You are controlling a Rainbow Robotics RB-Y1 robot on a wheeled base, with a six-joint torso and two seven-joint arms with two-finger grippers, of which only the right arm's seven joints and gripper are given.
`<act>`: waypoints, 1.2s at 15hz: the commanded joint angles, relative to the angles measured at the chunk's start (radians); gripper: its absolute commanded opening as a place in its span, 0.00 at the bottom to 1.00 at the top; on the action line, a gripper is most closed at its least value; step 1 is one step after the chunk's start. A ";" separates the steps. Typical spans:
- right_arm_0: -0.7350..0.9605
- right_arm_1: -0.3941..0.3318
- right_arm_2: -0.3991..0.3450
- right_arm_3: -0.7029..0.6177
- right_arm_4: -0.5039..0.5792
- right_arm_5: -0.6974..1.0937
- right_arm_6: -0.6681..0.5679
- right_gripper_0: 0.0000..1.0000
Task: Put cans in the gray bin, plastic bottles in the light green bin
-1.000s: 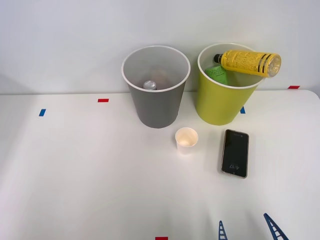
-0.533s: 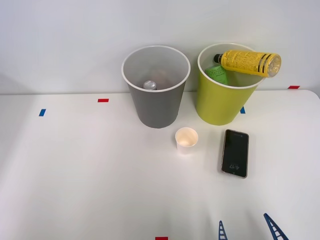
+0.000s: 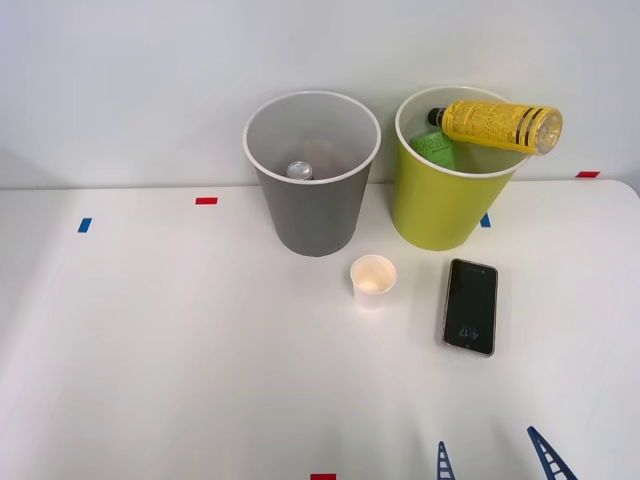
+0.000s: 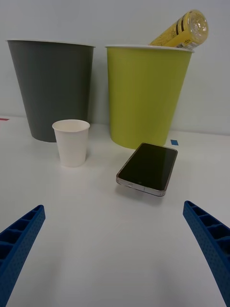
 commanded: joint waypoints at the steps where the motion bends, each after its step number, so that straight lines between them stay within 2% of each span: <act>1: 0.000 0.000 0.000 0.000 0.000 0.000 0.000 1.00; 18: 0.000 0.000 0.000 0.000 0.000 0.000 0.000 1.00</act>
